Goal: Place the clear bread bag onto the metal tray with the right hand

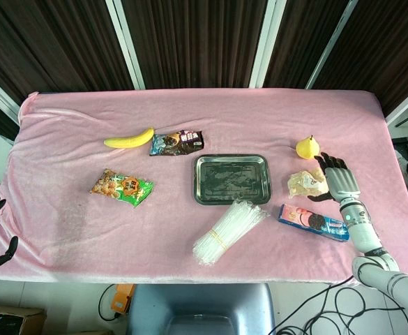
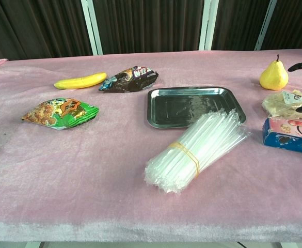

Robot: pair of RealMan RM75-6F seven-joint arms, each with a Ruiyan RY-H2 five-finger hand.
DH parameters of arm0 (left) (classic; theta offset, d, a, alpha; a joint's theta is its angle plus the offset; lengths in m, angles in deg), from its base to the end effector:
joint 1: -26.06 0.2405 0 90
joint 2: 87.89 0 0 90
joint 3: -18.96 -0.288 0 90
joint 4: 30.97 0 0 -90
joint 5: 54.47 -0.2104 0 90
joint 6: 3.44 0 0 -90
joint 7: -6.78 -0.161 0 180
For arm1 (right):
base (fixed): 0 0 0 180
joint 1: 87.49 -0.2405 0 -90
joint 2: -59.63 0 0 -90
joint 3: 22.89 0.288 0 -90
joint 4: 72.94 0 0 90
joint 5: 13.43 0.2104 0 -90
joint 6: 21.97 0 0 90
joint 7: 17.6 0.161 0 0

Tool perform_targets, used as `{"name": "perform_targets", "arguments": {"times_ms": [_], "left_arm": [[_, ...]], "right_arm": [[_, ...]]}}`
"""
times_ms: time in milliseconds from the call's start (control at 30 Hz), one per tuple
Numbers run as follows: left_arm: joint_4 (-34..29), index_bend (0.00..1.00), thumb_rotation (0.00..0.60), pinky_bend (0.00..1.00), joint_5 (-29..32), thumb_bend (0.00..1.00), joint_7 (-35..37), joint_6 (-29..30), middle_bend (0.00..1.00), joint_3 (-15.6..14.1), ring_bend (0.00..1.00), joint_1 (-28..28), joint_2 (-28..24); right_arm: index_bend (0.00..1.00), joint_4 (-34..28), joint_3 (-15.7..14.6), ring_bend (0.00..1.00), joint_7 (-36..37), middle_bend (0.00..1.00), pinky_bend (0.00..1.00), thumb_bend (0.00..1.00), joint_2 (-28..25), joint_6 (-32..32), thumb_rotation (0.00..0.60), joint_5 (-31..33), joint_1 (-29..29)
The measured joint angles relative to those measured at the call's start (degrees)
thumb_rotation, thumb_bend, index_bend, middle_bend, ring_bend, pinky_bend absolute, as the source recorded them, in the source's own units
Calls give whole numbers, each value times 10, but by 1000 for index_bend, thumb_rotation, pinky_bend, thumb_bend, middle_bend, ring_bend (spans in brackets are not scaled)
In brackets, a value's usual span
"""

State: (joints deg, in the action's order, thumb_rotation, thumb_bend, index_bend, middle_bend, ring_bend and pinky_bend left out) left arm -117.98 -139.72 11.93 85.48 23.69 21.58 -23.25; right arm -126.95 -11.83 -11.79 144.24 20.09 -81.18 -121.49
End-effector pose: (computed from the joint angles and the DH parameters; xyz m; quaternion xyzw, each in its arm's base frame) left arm -0.3524 0.2055 0.1950 -0.5655 -0.3629 -0.4193 0.6105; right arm -0.3612 -0.4181 0.0705 0.6410 -0.4695 0.2691 0.5443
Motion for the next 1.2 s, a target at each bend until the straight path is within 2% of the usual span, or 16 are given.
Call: {"name": "perform_targets", "arguments": {"times_ms": [467, 633, 900, 967, 1000, 1067, 1133, 1200], "left_arm": [[-2, 105, 600, 343, -1, 412, -3, -6, 81, 1, 58, -3, 0], [0, 105, 600, 343, -4, 413, 0, -8, 81, 0, 58, -6, 0], [4, 105, 600, 343, -3, 412, 16, -3, 81, 2, 58, -3, -3], [5, 104, 600, 343, -3, 412, 21, 0, 81, 2, 58, -2, -4], [6, 104, 600, 343, -3, 413, 23, 1, 82, 2, 58, -1, -4], [7, 104, 600, 343, -3, 413, 27, 3, 81, 3, 58, 0, -5], [8, 104, 600, 343, -3, 412, 29, 5, 81, 3, 58, 1, -5], [8, 104, 600, 343, -3, 413, 31, 6, 81, 3, 58, 2, -5]], "right_arm": [[0, 13, -2, 10, -4, 3, 159, 101, 4, -18, 600, 4, -9], [12, 29, -1, 51, -35, 56, 180, 101, 19, -48, 600, 18, -32], [185, 60, 4, 173, -83, 197, 285, 101, 62, -71, 600, 43, -65], [254, 69, 5, 228, -95, 233, 332, 105, 72, -77, 600, 50, -71], [326, 73, 5, 288, -99, 277, 386, 118, 77, -78, 600, 52, -74], [436, 79, 5, 378, -110, 359, 465, 191, 84, -80, 600, 57, -77], [566, 82, 3, 481, -121, 463, 547, 388, 88, -76, 600, 59, -78], [696, 85, 1, 567, -133, 558, 618, 631, 92, -64, 600, 59, -77]]}}
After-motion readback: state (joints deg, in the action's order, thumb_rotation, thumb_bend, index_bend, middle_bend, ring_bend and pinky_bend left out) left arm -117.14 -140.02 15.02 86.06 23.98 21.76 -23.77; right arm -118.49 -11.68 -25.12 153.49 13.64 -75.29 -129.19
